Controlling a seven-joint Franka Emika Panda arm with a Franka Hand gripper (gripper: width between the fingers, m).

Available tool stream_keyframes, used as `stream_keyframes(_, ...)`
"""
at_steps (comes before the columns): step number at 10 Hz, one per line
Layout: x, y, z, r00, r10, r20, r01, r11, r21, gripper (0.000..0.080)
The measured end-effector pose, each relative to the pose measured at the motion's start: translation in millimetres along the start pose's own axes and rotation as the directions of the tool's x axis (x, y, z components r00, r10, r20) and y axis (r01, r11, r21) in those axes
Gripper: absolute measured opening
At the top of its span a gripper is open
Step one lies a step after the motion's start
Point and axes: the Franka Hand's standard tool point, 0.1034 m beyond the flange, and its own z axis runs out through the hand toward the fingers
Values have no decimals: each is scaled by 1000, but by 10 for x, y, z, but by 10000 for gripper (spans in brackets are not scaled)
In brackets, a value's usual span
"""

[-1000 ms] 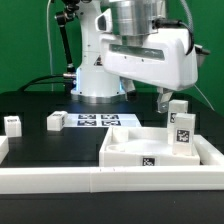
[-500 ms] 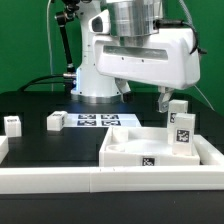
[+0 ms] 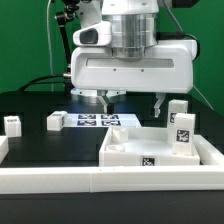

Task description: Assemble square table

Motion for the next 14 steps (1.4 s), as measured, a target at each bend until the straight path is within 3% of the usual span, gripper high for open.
stream_keyframes(2, -1, 30, 17, 992, -129, -1, 129, 992, -1, 649)
stream_keyframes(6, -161, 275, 266, 991, -128, -26, 127, 991, -33, 649)
stream_keyframes(10, -188, 494, 537, 993, -113, -42, 109, 991, -71, 649)
stream_keyframes(14, -233, 521, 648, 994, -109, -24, 107, 991, -79, 619)
